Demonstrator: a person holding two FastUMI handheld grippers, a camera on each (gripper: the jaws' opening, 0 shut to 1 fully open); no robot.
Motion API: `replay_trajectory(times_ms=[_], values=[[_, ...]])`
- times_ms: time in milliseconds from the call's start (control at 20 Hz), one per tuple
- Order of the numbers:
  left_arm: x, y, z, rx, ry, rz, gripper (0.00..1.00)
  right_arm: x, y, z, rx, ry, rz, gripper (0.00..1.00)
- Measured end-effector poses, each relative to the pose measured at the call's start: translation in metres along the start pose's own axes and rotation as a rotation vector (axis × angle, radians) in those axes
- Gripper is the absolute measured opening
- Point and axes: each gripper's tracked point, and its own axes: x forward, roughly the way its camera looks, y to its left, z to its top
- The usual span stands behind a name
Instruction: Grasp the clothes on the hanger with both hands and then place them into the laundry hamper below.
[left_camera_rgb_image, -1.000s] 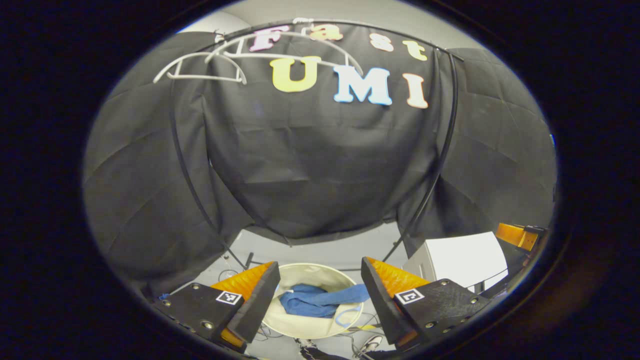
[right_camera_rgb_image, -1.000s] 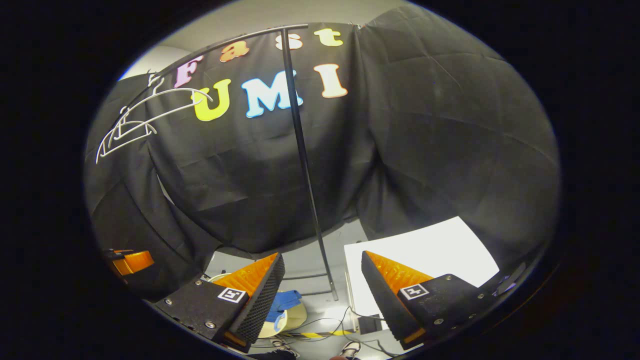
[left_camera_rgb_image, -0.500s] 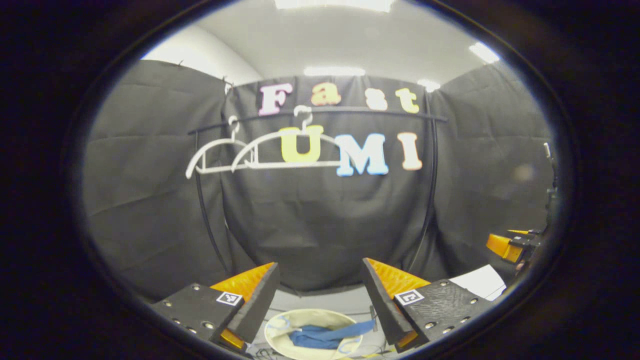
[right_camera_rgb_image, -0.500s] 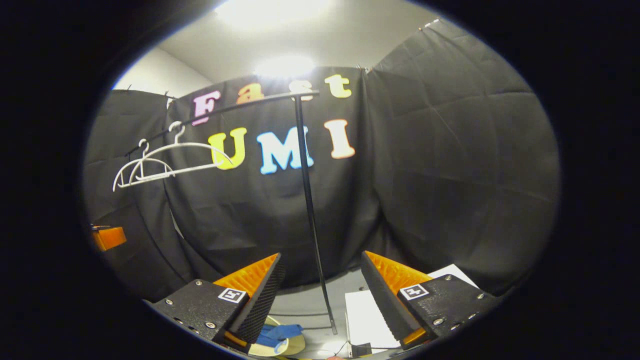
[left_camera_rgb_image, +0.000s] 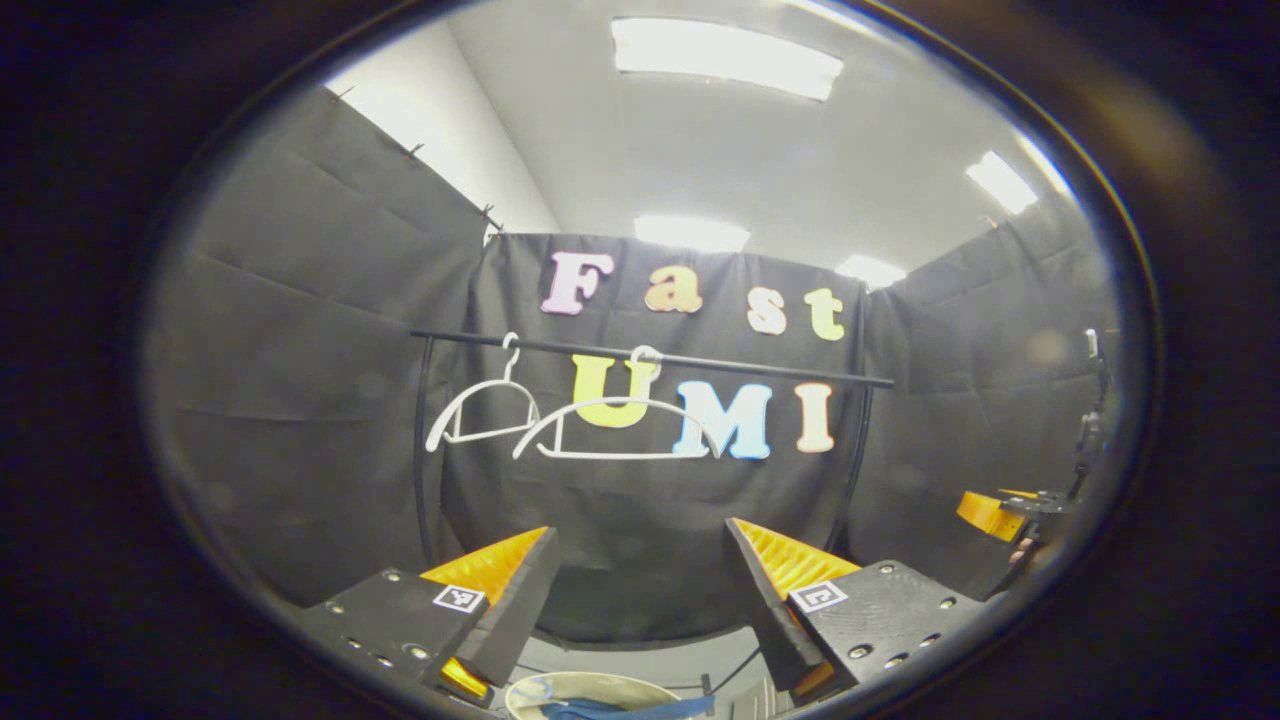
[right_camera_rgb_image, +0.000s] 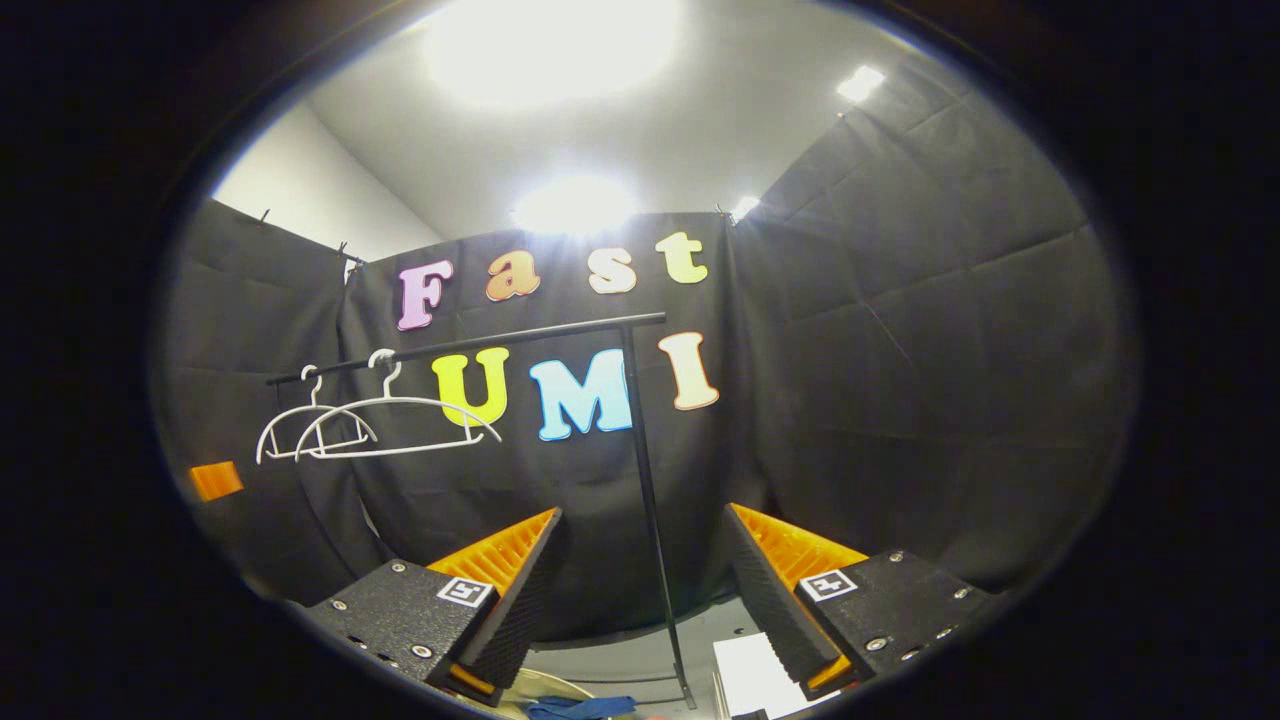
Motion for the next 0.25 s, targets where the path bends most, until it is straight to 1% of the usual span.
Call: replay_trajectory(times_ms=[50, 100, 250], values=[[0.0, 0.002, 0.001, -0.003, -0.018, -0.031, 0.92, -0.001, -0.005, 0.0, -0.025, 0.0, -0.018, 0.95], [0.0, 0.014, -0.004, 0.001, -0.019, -0.039, 0.92, -0.002, -0.013, -0.003, -0.052, 0.006, -0.043, 0.91], [0.006, 0.04, -0.021, 0.023, 0.003, -0.016, 0.92, -0.009, -0.026, 0.002, -0.093, 0.005, -0.099, 0.9]])
